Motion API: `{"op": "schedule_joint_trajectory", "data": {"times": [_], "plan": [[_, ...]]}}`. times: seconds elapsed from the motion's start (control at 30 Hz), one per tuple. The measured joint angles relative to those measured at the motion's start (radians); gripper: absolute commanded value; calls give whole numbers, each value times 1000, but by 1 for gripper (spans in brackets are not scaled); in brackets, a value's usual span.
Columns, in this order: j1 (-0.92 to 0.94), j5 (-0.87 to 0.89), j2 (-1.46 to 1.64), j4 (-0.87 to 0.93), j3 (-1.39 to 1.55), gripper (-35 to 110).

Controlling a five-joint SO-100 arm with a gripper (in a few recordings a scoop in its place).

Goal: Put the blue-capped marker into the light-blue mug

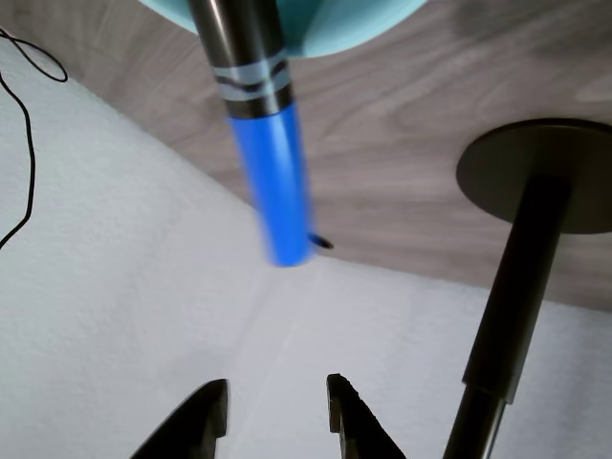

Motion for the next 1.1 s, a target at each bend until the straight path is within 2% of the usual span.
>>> {"op": "schedule_joint_trajectory", "data": {"times": [0.4,0.57,0.83,1.0,1.1], "plan": [[-3,0,12,0,18,19],[-40,-14,63,-3,41,7],[-186,-278,210,-6,167,0],[-359,-710,465,-101,517,0],[-407,-870,575,-213,716,0]]}}
